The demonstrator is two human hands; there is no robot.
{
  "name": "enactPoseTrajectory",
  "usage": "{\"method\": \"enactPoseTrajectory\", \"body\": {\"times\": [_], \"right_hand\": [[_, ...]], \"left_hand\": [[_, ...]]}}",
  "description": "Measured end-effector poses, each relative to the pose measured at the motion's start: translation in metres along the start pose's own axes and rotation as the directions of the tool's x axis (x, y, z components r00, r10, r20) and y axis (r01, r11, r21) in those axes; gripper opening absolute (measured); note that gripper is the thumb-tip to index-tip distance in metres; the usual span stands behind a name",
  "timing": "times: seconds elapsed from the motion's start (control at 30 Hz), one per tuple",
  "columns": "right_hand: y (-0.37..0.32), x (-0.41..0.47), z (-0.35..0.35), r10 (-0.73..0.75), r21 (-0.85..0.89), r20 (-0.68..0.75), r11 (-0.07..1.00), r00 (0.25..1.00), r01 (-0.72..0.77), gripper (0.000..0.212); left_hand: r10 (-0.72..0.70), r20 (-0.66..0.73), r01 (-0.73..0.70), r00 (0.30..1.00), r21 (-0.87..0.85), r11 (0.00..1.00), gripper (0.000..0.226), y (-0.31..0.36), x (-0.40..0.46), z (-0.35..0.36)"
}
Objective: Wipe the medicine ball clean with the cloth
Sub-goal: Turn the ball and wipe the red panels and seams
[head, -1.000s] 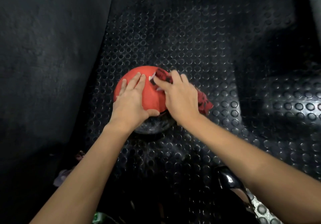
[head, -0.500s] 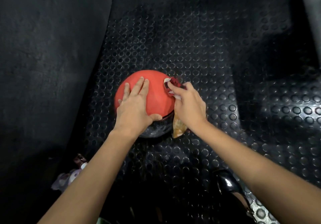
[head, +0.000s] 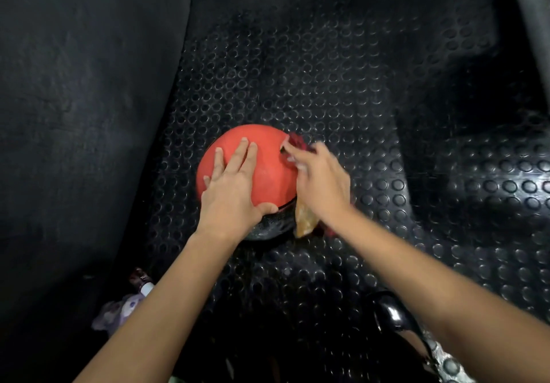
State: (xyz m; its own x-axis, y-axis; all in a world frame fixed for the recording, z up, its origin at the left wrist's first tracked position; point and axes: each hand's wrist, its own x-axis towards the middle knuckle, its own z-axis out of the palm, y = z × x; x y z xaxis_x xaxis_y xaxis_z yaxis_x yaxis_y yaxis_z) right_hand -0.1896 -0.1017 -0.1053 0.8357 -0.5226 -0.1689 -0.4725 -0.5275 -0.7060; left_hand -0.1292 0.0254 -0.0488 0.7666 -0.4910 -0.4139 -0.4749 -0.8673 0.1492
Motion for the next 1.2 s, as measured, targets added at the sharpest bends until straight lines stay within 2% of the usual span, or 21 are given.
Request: {"method": "enactPoseTrajectory", "body": {"times": [0.1, 0.2, 0.3, 0.47, 0.53, 0.6, 0.7, 0.8, 0.87, 1.0, 1.2], "right_hand": [[-0.001, 0.055, -0.005, -0.005, -0.062, 0.117, 0.998, 0.993, 0.012, 0.041], [0.014, 0.078, -0.002, 0.132, -0.006, 0.217, 0.991, 0.967, -0.134, 0.045], [0.032, 0.062, 0.000, 0.252, 0.027, 0.237, 0.964, 0.938, -0.266, 0.048], [0.055, 0.030, -0.006, 0.355, -0.052, 0.311, 0.933, 0.882, -0.357, 0.039], [0.060, 0.021, -0.010, 0.361, -0.018, 0.256, 0.929, 0.897, -0.369, 0.041], [0.061, 0.014, -0.011, 0.342, 0.022, 0.166, 0.936, 0.925, -0.350, 0.044], [0.060, 0.010, -0.009, 0.317, 0.094, 0.081, 0.941, 0.945, -0.324, 0.049], [0.057, 0.010, -0.007, 0.270, 0.237, -0.016, 0.936, 0.963, -0.259, 0.036], [0.054, 0.011, -0.007, 0.225, 0.324, -0.058, 0.926, 0.973, -0.194, 0.027], [0.048, 0.016, -0.009, 0.176, 0.514, -0.065, 0.850, 0.982, -0.118, 0.026], [0.043, 0.025, -0.002, 0.119, 0.478, -0.059, 0.875, 0.991, -0.077, 0.029]], "left_hand": [[0.016, 0.015, -0.016, 1.000, 0.023, 1.000, 0.112, 0.004, -0.001, 0.002], [0.050, 0.028, -0.051, 0.998, 0.044, 0.998, 0.112, 0.006, 0.001, 0.001], [0.113, 0.065, -0.117, 0.991, 0.068, 0.991, 0.112, 0.003, 0.003, -0.003], [0.310, 0.131, -0.311, 0.942, -0.007, 0.950, 0.109, -0.024, 0.005, -0.010], [0.313, 0.097, -0.309, 0.945, -0.057, 0.949, 0.099, -0.027, 0.001, -0.013], [0.225, 0.016, -0.223, 0.974, -0.097, 0.970, 0.090, -0.019, -0.004, -0.015], [-0.025, -0.037, 0.019, 0.999, -0.152, 0.988, 0.103, -0.002, -0.005, -0.013], [-0.155, 0.066, 0.165, 0.986, -0.193, 0.967, 0.121, 0.003, 0.000, -0.006], [-0.145, 0.088, 0.156, 0.986, -0.145, 0.977, 0.123, 0.000, 0.002, -0.002], [-0.097, 0.070, 0.108, 0.993, -0.169, 0.980, 0.121, -0.010, 0.001, 0.002], [0.079, 0.152, -0.052, 0.985, -0.171, 0.984, 0.119, -0.051, 0.001, -0.009]]}}
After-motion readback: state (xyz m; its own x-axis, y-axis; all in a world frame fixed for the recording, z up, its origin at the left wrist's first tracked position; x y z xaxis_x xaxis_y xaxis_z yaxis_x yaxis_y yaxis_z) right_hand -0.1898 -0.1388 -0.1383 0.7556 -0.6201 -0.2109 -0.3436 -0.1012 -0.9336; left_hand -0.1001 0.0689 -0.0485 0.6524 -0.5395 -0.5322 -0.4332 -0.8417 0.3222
